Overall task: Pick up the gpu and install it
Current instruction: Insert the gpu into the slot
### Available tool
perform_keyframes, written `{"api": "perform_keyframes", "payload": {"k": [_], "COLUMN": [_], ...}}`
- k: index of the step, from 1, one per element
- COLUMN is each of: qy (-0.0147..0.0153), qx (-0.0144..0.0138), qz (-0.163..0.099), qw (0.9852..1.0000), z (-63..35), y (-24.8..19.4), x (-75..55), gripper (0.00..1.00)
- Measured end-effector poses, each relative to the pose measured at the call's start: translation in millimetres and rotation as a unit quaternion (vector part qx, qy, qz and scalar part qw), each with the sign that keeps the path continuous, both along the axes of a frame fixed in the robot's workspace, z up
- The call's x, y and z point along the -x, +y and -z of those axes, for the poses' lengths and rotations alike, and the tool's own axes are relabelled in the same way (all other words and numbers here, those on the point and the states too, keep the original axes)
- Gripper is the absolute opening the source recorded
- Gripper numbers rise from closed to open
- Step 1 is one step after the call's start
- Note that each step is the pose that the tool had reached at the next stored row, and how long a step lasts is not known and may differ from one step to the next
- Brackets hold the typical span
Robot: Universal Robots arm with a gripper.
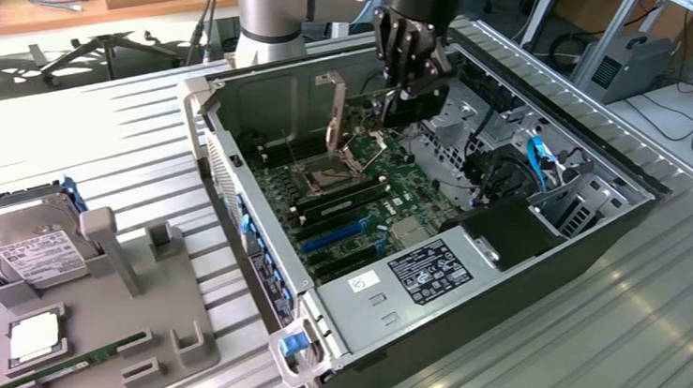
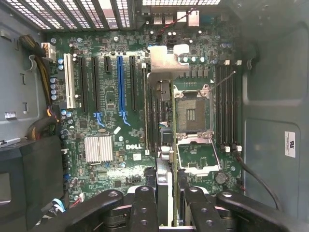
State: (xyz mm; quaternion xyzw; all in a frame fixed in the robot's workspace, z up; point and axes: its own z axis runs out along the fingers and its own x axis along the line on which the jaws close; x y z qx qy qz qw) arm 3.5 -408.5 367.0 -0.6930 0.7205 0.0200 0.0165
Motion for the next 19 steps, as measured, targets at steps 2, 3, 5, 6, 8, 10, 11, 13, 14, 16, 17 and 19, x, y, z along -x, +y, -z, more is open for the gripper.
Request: {"api": "perform_keyframes", "payload": {"k": [2,3,5,6,8,10,11,13,14,16,17,19], "qy": [0.0,0.0,0.0,0.0,0.0,0.0,0.0,0.0,0.0,0.0,0.0,0.0], "qx": [0.0,0.0,0.0,0.0,0.0,0.0,0.0,0.0,0.0,0.0,0.0,0.0], "qz": [0.0,0.0,0.0,0.0,0.0,0.0,0.0,0.0,0.0,0.0,0.0,0.0], "qw": [1.0,1.0,1.0,1.0,1.0,1.0,1.0,1.0,1.0,1.0,1.0,1.0], "z": [0.2,0.4,0.5,0.6,0.8,1.0,1.1,1.3,1.4,1.6,1.7,1.9], "y": [-1.1,-2.2,-3.5,-4.1,-5.2,-6.5,-7.0,-8.1,-8.6,-9.8,-10.5,-11.6], "x": [0.2,0.4,0.6,0.7,0.8,0.9,1.0,1.1,1.1,1.2,1.3,1.4], "gripper": [0.27,0.27,0.27,0.27,0.27,0.27,0.27,0.27,0.27,0.27,0.27,0.27]}}
